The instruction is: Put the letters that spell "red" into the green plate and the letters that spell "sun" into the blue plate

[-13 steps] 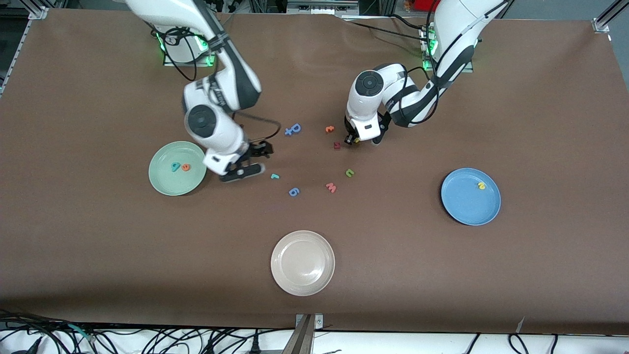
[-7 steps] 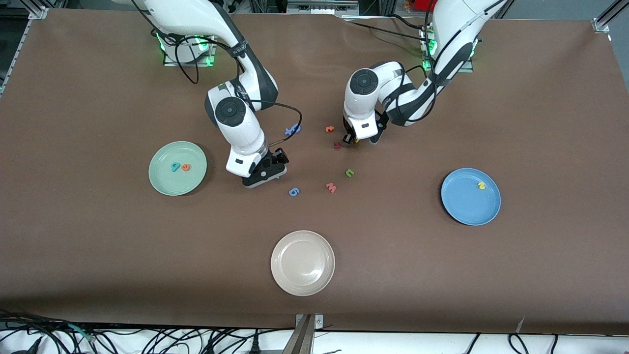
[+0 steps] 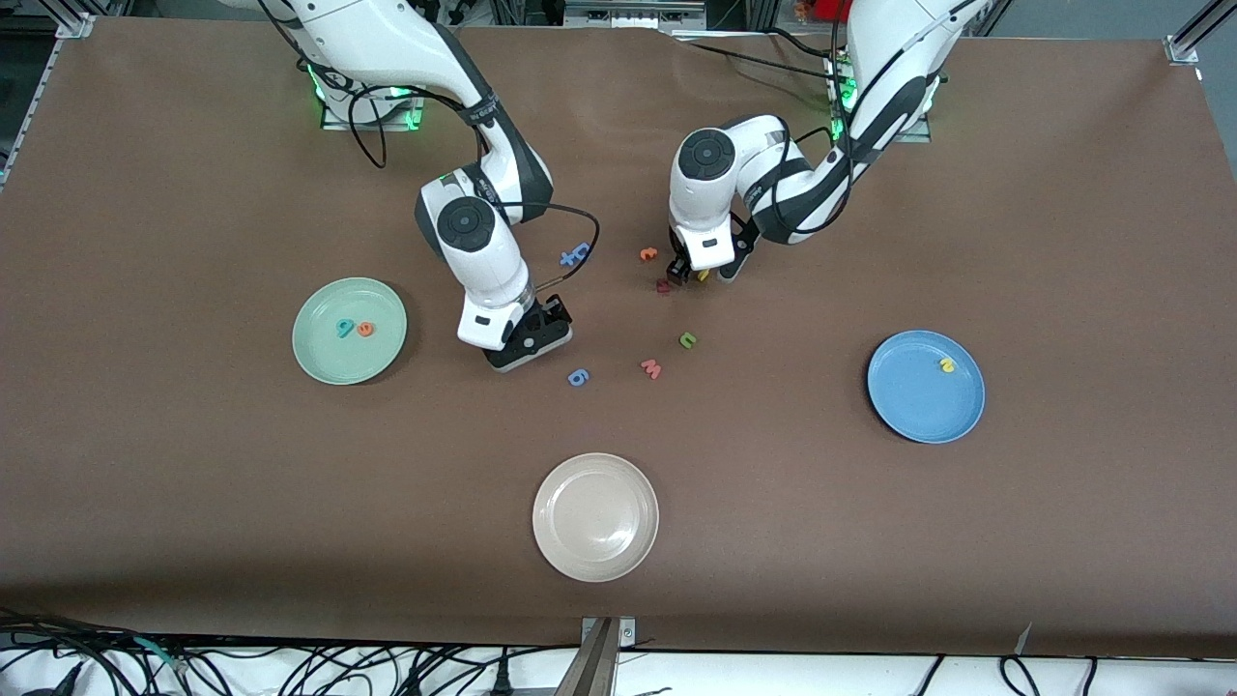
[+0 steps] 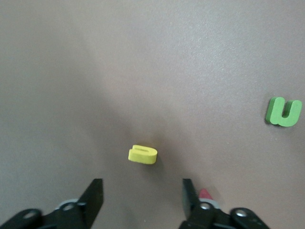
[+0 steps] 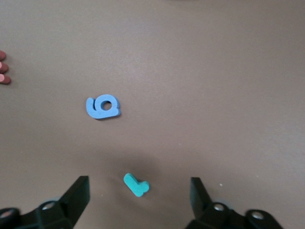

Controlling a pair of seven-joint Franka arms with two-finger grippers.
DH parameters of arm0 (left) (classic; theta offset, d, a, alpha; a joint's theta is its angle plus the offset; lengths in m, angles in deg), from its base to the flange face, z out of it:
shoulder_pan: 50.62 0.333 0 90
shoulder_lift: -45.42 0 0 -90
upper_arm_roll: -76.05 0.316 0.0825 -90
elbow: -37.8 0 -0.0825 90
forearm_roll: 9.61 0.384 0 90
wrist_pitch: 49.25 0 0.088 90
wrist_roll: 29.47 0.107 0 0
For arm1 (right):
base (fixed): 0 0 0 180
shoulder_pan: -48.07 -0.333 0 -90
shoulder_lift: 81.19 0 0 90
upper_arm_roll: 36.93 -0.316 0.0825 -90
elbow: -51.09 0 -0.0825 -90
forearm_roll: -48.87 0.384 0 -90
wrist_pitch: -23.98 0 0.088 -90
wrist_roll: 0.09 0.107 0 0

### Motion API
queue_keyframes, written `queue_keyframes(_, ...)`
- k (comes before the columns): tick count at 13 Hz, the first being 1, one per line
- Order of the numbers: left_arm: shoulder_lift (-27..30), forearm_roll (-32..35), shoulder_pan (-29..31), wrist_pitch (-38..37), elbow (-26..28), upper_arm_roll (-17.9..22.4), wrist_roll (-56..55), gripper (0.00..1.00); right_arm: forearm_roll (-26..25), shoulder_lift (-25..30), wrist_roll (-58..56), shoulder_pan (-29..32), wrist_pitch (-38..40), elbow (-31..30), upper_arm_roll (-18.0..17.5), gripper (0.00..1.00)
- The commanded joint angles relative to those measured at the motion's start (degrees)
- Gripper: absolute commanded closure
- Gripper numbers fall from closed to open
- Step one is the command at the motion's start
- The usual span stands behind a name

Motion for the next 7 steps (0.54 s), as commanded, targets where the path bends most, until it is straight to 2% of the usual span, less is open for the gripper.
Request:
queue_keyframes(1,0.65,1.56,0.82,-1.37,-0.36,0.16,3.73,0.0,-0.99,-0.75,-0.23,-0.94,-7.94,-3.67,0.43,0.13)
queue_keyframes(3,0.47,1.65,1.35,-1.45,-0.54,0.16,7.41,0.0,-0.99,-1.01,-0.41,-1.2,-10.95,-5.26,0.43,0.13)
queue_keyframes(6,0.03,1.65,2.22,-1.37,-0.54,0.25,15.58,0.0,-0.99,-1.1,0.03,-1.29,-10.79,-5.35,0.34,0.13)
queue_keyframes(7,-0.06,1.56,2.58,-1.37,-0.54,0.25,18.65,0.0,-0.99,-1.1,0.03,-1.37,-10.7,-5.61,0.26,0.17)
